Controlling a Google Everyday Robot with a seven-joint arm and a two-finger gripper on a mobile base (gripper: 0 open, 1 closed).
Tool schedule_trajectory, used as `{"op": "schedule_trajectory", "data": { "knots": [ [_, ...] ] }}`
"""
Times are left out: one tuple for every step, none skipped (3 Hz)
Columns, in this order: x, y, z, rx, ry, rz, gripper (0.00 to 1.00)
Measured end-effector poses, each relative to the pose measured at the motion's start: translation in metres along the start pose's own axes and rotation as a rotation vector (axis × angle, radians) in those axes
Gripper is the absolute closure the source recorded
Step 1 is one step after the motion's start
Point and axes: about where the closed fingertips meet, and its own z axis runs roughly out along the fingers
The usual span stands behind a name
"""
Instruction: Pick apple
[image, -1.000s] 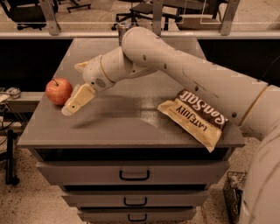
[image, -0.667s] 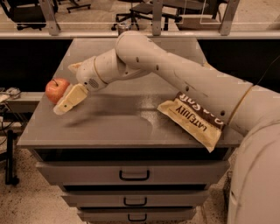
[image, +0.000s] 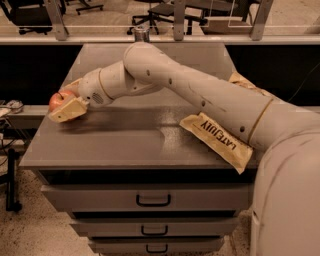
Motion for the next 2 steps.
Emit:
{"op": "schedule_trajectory", "data": {
  "knots": [
    [-0.003,-0.003,-0.007,0.020,-0.021,-0.005,0.72],
    [-0.021,-0.011,-0.034,0.075,-0.051,-0.055,0.94]
  ]
}}
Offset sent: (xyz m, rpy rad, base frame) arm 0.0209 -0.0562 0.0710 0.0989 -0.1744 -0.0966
